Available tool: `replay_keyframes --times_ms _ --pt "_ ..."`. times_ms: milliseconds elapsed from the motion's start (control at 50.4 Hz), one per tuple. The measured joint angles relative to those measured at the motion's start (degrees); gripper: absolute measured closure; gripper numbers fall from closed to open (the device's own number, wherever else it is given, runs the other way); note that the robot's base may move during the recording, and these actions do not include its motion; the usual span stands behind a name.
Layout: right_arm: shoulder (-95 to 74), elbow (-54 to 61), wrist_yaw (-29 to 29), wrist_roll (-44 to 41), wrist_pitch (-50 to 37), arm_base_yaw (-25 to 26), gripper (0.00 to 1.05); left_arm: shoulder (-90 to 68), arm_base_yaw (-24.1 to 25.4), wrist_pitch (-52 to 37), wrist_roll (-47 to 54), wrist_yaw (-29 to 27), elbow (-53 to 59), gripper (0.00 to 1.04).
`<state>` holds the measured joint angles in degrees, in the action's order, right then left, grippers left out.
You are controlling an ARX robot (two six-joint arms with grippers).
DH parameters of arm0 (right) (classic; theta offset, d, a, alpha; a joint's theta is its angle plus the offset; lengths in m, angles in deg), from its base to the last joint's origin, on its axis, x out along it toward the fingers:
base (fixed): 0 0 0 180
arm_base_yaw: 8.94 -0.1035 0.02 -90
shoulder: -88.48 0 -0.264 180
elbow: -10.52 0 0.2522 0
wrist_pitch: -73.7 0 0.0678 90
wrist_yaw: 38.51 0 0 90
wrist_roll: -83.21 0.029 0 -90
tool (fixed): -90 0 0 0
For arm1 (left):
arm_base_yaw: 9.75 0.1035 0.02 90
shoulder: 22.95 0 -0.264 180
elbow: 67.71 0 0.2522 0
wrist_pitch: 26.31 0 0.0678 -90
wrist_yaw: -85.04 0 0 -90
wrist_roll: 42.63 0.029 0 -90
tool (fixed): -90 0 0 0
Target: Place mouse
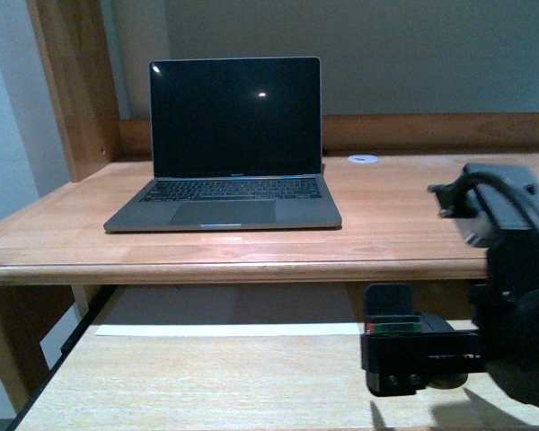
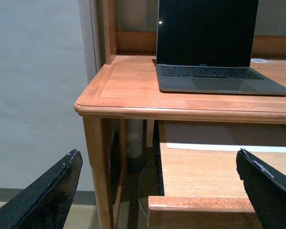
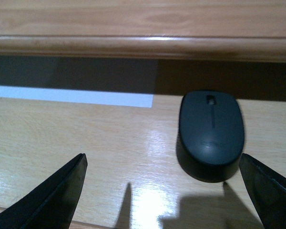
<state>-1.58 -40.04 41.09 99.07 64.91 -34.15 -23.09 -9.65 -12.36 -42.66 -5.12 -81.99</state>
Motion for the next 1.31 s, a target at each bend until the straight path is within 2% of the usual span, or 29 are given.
replay_keyframes --times_ms 178,357,555,813,1308 --pt "-5.11 -3.82 0.66 -0.04 0.87 0.66 0.07 0.0 0.0 -0.02 0.0 -0.04 0.0 0.07" --pt "-9.29 -7.52 0.24 -0.48 2.08 4.68 0.07 0.0 0.0 -0.02 0.0 -0.02 0.0 0.07" --pt "-11.3 -8.31 1.07 -0.59 2.8 6.45 0.07 0.0 0.0 -0.02 0.0 -0.02 0.0 0.07" --pt "-14.49 -10.97 1.77 -0.96 2.84 7.08 0.07 0.0 0.0 -0.02 0.0 -0.02 0.0 0.07" --pt "-22.25 -15.17 -1.09 -2.56 3.82 6.4 0.07 0.0 0.0 -0.02 0.0 -0.02 0.0 0.07"
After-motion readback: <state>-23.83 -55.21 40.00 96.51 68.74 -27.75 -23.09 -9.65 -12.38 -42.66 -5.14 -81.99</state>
